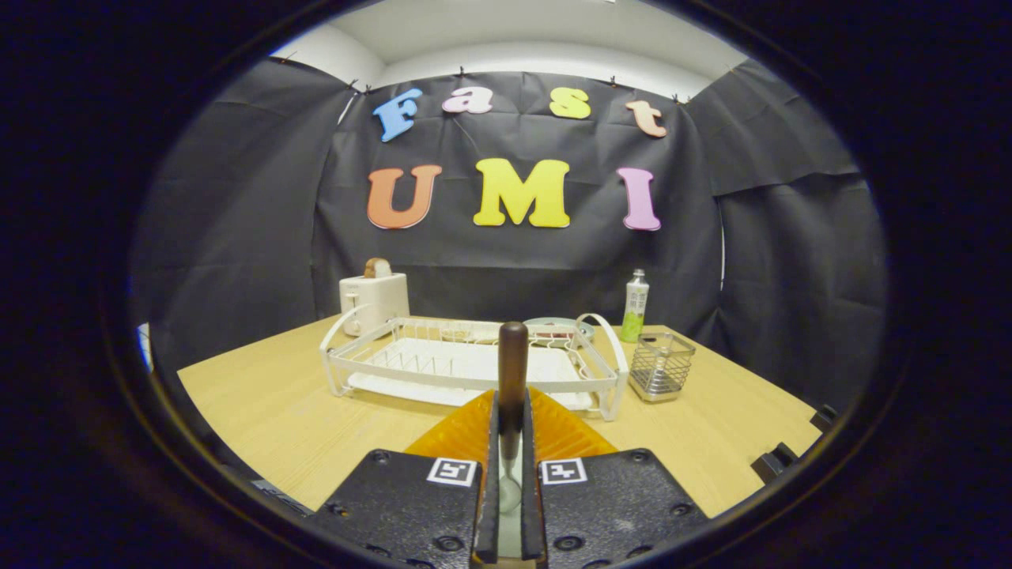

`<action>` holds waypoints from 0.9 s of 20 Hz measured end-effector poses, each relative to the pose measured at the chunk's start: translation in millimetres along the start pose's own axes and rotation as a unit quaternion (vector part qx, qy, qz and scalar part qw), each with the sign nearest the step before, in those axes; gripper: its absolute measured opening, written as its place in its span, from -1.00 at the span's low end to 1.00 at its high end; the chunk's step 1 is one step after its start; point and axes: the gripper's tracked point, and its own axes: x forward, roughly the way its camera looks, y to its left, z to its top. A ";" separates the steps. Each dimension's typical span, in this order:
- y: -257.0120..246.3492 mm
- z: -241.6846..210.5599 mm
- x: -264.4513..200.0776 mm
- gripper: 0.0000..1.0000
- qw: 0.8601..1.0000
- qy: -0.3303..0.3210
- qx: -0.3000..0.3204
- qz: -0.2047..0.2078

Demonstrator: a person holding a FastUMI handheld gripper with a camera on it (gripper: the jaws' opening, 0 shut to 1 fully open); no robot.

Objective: Take the plate from the dish rack, then take the spoon from the basket and place it into the plate.

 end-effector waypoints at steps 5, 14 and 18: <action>-28.1 17.2 -20.2 -0.46 0.999 -0.030 0.003 -0.032; -50.4 54.1 -55.9 1.00 0.999 -0.029 0.016 -0.014; -57.9 74.3 -82.3 1.00 0.999 -0.036 0.013 -0.027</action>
